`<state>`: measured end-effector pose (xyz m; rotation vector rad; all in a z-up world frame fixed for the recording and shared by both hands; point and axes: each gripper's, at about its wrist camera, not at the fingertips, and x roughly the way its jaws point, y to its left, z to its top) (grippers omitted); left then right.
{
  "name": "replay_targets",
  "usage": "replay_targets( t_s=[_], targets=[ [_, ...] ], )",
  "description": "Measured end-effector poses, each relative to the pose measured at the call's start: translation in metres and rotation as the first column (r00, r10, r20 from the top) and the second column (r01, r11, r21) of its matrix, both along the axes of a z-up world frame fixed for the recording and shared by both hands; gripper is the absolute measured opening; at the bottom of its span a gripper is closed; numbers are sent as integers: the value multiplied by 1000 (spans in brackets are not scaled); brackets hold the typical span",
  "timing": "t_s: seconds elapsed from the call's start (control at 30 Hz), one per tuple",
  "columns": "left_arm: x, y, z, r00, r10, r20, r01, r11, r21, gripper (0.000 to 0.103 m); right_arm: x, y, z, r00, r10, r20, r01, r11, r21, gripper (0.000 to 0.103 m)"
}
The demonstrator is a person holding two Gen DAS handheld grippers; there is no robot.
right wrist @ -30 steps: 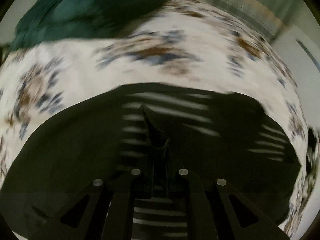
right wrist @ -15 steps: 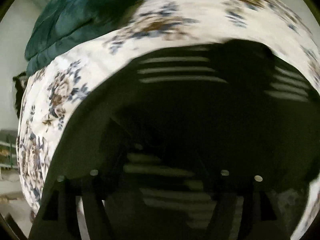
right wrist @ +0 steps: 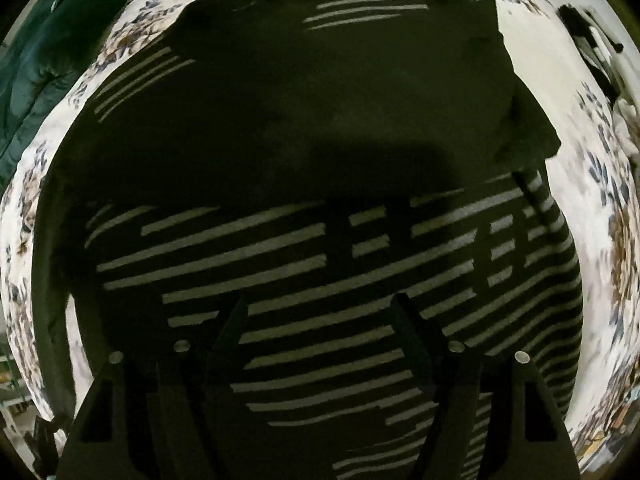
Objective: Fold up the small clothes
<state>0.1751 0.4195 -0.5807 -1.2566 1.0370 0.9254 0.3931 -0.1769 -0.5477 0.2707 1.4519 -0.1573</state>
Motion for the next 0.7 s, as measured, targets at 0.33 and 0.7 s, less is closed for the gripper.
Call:
replay_targets(
  t_s=[0.33,0.7],
  targets=[
    [53,-2,70,981,-194,10,182,935,305,6,-7,-25,12,999,34,24,-33,999,-31,75],
    [199,-194,161,695,-715,-74,632,560,536,6,21,-109,31,999,33,35,-29,994,-107,75]
  ],
)
